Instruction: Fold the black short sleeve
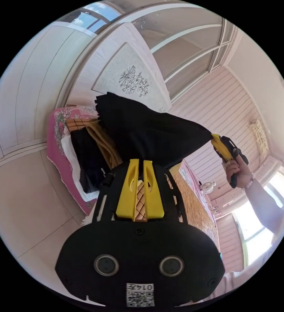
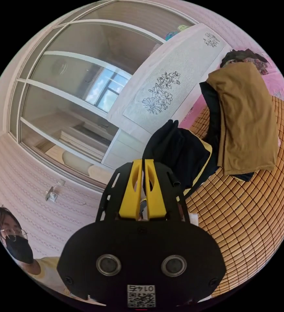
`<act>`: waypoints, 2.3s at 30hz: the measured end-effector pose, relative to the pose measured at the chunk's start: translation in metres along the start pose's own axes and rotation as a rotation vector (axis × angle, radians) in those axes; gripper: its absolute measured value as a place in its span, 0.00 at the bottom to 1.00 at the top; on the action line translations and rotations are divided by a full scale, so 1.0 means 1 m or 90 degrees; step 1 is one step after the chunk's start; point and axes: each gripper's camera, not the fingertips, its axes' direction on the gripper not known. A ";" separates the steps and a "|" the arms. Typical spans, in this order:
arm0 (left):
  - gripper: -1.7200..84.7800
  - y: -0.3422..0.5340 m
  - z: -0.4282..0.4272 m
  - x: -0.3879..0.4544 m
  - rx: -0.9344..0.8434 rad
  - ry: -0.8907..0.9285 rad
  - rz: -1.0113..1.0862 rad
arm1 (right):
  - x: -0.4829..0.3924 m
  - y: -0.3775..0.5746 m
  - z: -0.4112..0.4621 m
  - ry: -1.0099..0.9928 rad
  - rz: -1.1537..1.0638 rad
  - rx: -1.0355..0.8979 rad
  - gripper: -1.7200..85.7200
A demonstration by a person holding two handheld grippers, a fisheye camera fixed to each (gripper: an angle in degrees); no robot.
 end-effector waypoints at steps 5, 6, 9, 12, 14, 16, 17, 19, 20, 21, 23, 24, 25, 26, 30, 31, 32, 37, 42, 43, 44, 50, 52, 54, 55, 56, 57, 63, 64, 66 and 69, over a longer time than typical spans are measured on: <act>0.03 0.010 -0.019 0.085 0.031 0.083 0.185 | 0.002 0.015 -0.112 0.031 -0.119 0.070 0.03; 0.03 0.020 -0.008 0.107 -0.013 0.137 0.219 | 0.011 0.021 -0.129 0.045 -0.116 0.079 0.03; 0.07 0.063 0.037 0.165 -0.154 0.254 0.278 | 0.075 0.072 -0.220 0.168 -0.064 0.111 0.05; 0.07 0.113 0.084 0.205 -0.325 0.323 0.293 | 0.144 0.146 -0.295 0.407 0.061 0.090 0.10; 0.05 0.124 0.095 0.212 -0.376 0.327 0.265 | 0.183 0.204 -0.327 0.493 0.160 0.053 0.11; 0.03 0.123 0.100 0.213 -0.389 0.285 0.243 | 0.198 0.235 -0.329 0.491 0.190 0.043 0.12; 0.03 0.119 0.103 0.213 -0.394 0.250 0.242 | 0.205 0.246 -0.321 0.481 0.196 0.032 0.12; 0.03 0.110 0.109 0.212 -0.401 0.213 0.241 | 0.216 0.251 -0.298 0.447 0.209 0.016 0.12; 0.03 0.104 0.113 0.213 -0.404 0.196 0.237 | 0.223 0.245 -0.280 0.412 0.215 0.000 0.13; 0.04 0.098 0.116 0.214 -0.406 0.181 0.233 | 0.226 0.240 -0.269 0.400 0.215 -0.011 0.13; 0.06 0.091 0.119 0.220 -0.409 0.169 0.223 | 0.225 0.210 -0.219 0.387 0.173 -0.062 0.14; 0.06 0.089 0.119 0.225 -0.407 0.166 0.223 | 0.223 0.202 -0.206 0.390 0.156 -0.077 0.14; 0.07 0.088 0.119 0.228 -0.406 0.162 0.225 | 0.218 0.187 -0.178 0.404 0.120 -0.107 0.15; 0.07 0.088 0.119 0.235 -0.406 0.153 0.232 | 0.213 0.173 -0.152 0.429 0.090 -0.132 0.15; 0.08 0.087 0.126 0.258 -0.407 0.122 0.256 | 0.207 0.145 -0.092 0.501 0.039 -0.202 0.14; 0.08 0.087 0.128 0.261 -0.407 0.119 0.257 | 0.210 0.139 -0.081 0.539 0.041 -0.232 0.12; 0.08 0.085 0.134 0.267 -0.412 0.116 0.261 | 0.204 0.134 -0.080 0.581 0.017 -0.224 0.09; 0.11 0.085 0.166 0.299 -0.437 0.117 0.311 | 0.182 0.116 -0.127 0.496 0.004 -0.184 0.03; 0.12 0.094 0.210 0.356 -0.458 0.046 0.424 | 0.143 0.140 -0.244 0.452 0.027 -0.033 0.03; 0.12 0.096 0.216 0.363 -0.473 0.034 0.438 | 0.136 0.156 -0.279 0.464 0.060 0.015 0.03; 0.12 0.101 0.230 0.375 -0.520 0.013 0.454 | 0.131 0.175 -0.315 0.469 0.107 0.065 0.04; 0.03 0.123 0.241 0.404 -0.592 -0.013 0.513 | 0.100 0.277 -0.434 0.659 0.311 0.197 0.10; 0.02 0.123 0.233 0.404 -0.599 0.000 0.514 | 0.097 0.286 -0.443 0.646 0.340 0.177 0.12; 0.01 0.122 0.219 0.404 -0.609 0.008 0.513 | 0.096 0.285 -0.445 0.640 0.358 0.163 0.14; 0.01 0.121 0.215 0.405 -0.609 0.009 0.513 | 0.095 0.279 -0.444 0.640 0.361 0.154 0.14; 0.01 0.121 0.207 0.405 -0.610 0.008 0.513 | 0.094 0.270 -0.443 0.639 0.361 0.153 0.14; 0.01 0.121 0.200 0.405 -0.616 0.003 0.515 | 0.093 0.264 -0.443 0.637 0.358 0.154 0.14; 0.01 0.126 0.163 0.407 -0.641 -0.011 0.524 | 0.086 0.181 -0.437 0.673 0.297 0.164 0.15; 0.01 0.126 0.160 0.407 -0.643 -0.010 0.526 | 0.086 0.167 -0.431 0.681 0.286 0.150 0.15; 0.01 0.125 0.146 0.408 -0.646 -0.006 0.521 | 0.077 0.151 -0.424 0.736 0.269 0.138 0.12; 0.01 0.120 0.125 0.411 -0.630 0.010 0.514 | 0.048 0.131 -0.418 0.738 0.220 0.091 0.04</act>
